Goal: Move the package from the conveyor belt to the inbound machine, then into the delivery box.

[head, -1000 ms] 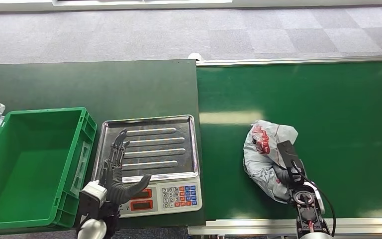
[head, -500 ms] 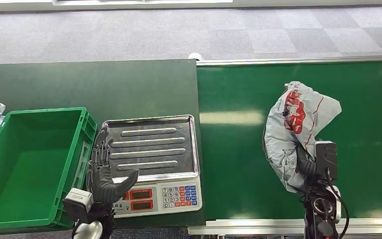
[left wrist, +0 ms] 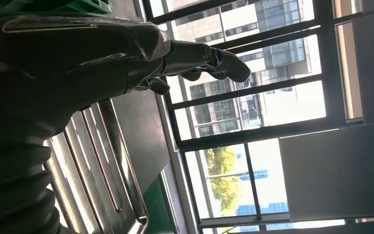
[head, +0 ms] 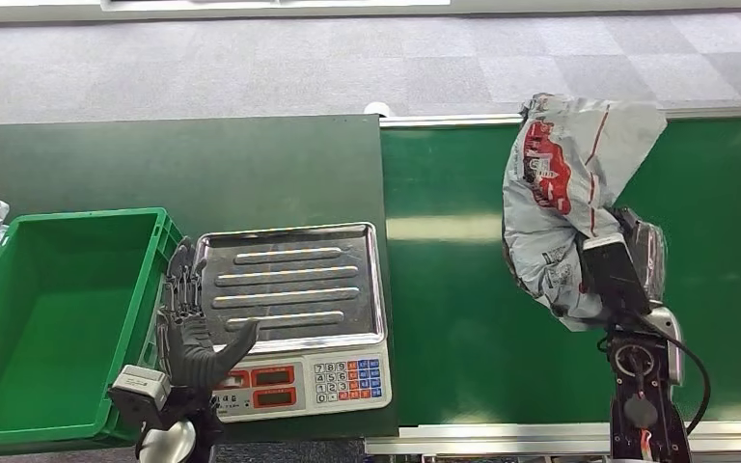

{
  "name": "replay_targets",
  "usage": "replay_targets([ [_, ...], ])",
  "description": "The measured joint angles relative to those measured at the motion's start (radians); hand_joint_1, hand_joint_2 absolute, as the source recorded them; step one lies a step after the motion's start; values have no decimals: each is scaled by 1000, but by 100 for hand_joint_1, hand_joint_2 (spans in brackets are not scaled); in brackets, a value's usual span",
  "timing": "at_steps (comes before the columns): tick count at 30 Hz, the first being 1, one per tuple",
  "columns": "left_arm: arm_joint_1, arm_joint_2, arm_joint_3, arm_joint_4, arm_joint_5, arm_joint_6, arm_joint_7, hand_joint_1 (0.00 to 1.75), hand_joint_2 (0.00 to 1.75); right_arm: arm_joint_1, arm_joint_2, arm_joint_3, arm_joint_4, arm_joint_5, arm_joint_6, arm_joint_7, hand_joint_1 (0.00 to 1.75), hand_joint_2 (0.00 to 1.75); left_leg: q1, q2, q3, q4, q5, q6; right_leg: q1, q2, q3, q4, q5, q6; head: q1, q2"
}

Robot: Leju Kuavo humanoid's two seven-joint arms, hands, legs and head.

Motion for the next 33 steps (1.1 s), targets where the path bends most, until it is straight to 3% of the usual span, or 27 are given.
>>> replay_targets([
  [6, -15, 7, -1, 5, 16, 17, 0, 0, 175, -210, -44, 154, 143, 103, 24, 15, 175, 175, 0, -1, 0, 0, 1, 0, 0, -1, 1, 0, 0, 0, 0, 0],
  [13, 5, 16, 0, -6, 19, 29, 0, 0, 175, -415, -37, 361, 359, 142, 86, 2, 175, 175, 0, -1, 0, 0, 1, 0, 0, -1, 0, 0, 0, 0, 0, 0],
  [19, 20, 21, 1, -14, 15, 26, 0, 0, 175, -463, -12, 486, 446, 158, 117, -19, 175, 175, 0, -3, -2, 0, 1, 0, 0, -2, -1, 0, 0, 0, 0, 0],
  [28, 19, 22, -3, -6, 4, 4, 0, 0, 175, -495, 63, 712, 501, 156, 258, -66, 175, 175, 1, -3, -1, 0, 1, 0, 1, -2, -1, 0, 0, 0, 0, 0],
  [33, 18, 22, -5, 1, -1, 2, 0, 0, 175, -500, 76, 796, 510, 134, 272, -66, 175, 175, 1, -3, -2, 0, 1, 0, 1, -2, -1, 0, 0, 0, 0, 0],
])
